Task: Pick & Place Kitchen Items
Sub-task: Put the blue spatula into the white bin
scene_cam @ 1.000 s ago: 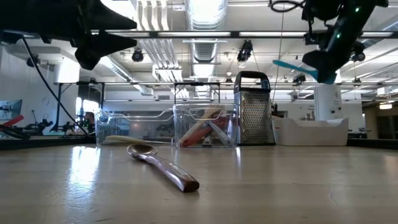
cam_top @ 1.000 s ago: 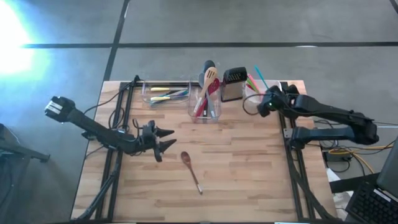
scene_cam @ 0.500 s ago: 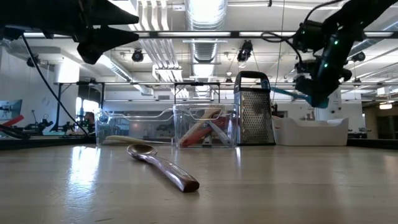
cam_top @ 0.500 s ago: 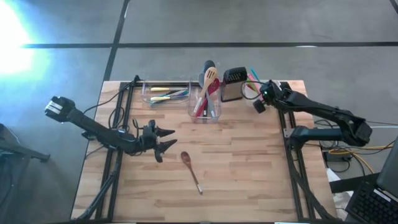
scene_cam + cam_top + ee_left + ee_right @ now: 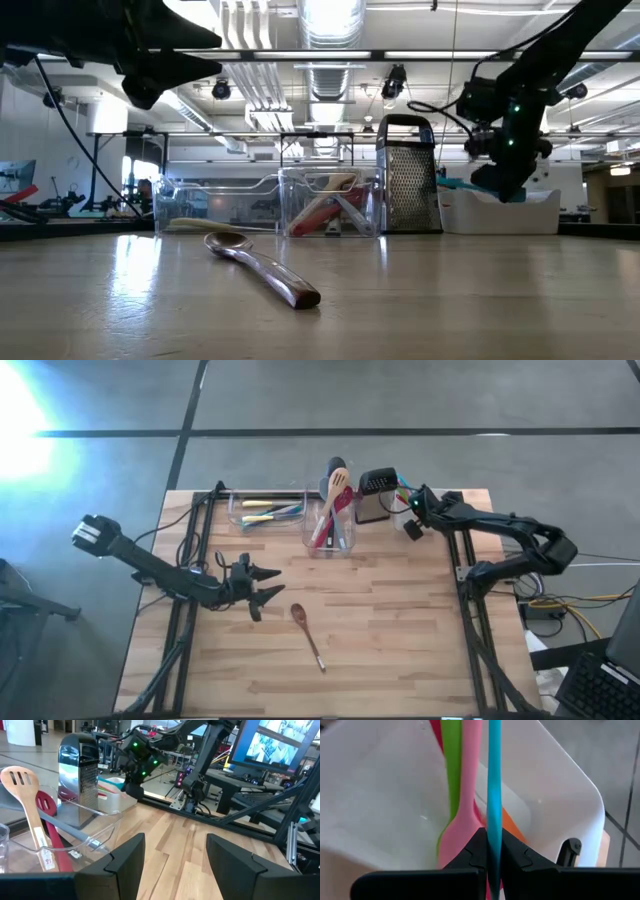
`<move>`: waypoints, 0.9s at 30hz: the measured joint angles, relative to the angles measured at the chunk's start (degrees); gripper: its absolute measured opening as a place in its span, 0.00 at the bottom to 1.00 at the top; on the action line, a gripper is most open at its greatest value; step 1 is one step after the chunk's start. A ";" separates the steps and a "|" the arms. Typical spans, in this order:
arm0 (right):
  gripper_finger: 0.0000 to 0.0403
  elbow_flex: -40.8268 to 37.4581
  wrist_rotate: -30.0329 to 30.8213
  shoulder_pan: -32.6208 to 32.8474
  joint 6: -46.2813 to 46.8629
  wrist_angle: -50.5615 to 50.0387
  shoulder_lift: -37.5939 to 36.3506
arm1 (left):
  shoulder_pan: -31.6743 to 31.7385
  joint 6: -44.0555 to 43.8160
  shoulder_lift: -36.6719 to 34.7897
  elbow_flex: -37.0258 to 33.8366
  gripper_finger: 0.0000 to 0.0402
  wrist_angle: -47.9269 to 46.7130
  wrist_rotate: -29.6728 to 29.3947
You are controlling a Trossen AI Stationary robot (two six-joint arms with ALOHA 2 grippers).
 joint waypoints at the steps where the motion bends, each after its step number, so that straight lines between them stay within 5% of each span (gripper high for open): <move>1: 0.03 0.00 0.02 -0.45 -0.20 0.68 0.89 | 0.00 0.00 0.00 0.00 0.54 -0.02 0.00; 12: 0.04 0.04 1.88 -1.69 -2.28 3.32 6.03 | 0.00 0.05 0.02 0.00 0.54 -0.38 -0.02; 27: 0.25 0.04 1.22 -1.76 -2.35 2.85 3.69 | 0.02 0.09 0.02 -0.04 0.54 -0.82 -0.03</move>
